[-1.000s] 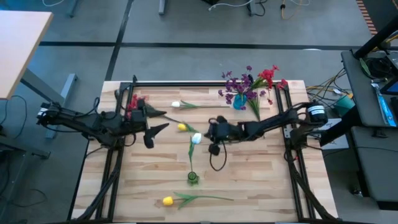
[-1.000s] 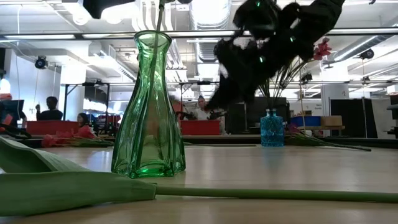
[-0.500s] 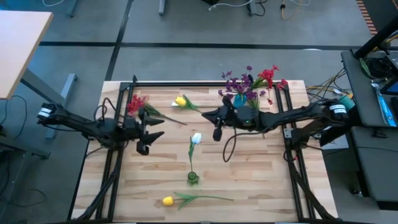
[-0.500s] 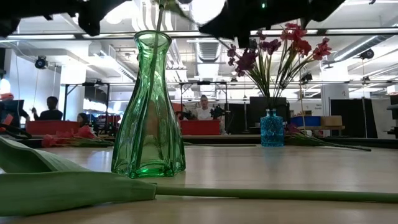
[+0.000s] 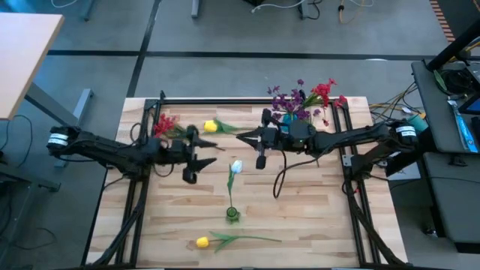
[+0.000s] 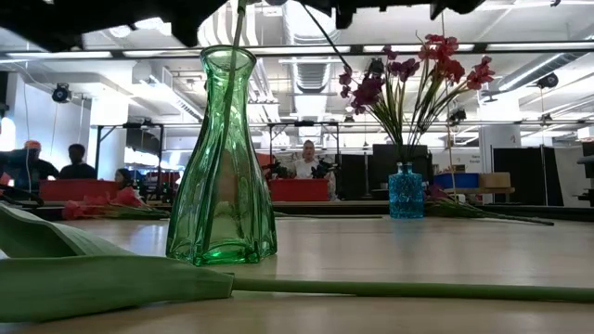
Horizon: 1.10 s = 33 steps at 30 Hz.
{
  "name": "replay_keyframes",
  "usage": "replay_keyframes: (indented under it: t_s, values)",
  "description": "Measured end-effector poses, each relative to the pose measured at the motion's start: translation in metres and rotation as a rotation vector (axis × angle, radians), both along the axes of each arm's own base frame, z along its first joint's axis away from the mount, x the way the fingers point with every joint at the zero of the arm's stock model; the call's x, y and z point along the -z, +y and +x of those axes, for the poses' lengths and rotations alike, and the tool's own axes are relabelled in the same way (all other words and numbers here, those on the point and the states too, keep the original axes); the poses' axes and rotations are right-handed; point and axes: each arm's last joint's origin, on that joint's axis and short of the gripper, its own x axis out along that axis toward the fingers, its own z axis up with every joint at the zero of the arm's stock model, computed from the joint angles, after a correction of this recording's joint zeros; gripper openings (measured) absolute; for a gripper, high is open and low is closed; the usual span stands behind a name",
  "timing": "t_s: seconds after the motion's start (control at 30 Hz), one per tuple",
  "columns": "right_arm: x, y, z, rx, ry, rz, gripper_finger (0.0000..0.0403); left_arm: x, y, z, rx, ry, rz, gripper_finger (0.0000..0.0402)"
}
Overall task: Sort flowers into vase by color
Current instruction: Put the top yellow flower into the green vase
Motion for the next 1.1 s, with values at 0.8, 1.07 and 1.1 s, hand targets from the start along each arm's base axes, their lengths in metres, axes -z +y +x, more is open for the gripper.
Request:
replay_keyframes:
  t_s: [0.8,1.07,1.1]
  values:
    - [-0.007,0.001,0.003,-0.045,0.063,-0.102,0.0012,-0.032,0.039,0.075,0.042,0.02,0.073,0.0097]
    - [-0.007,0.001,0.003,-0.039,0.063,-0.09,0.0012,-0.035,0.04,0.068,0.031,0.006,0.061,0.0006]
    - [-0.007,0.001,0.003,-0.039,0.061,-0.083,0.0013,-0.036,0.04,0.067,0.03,0.004,0.061,0.0006]
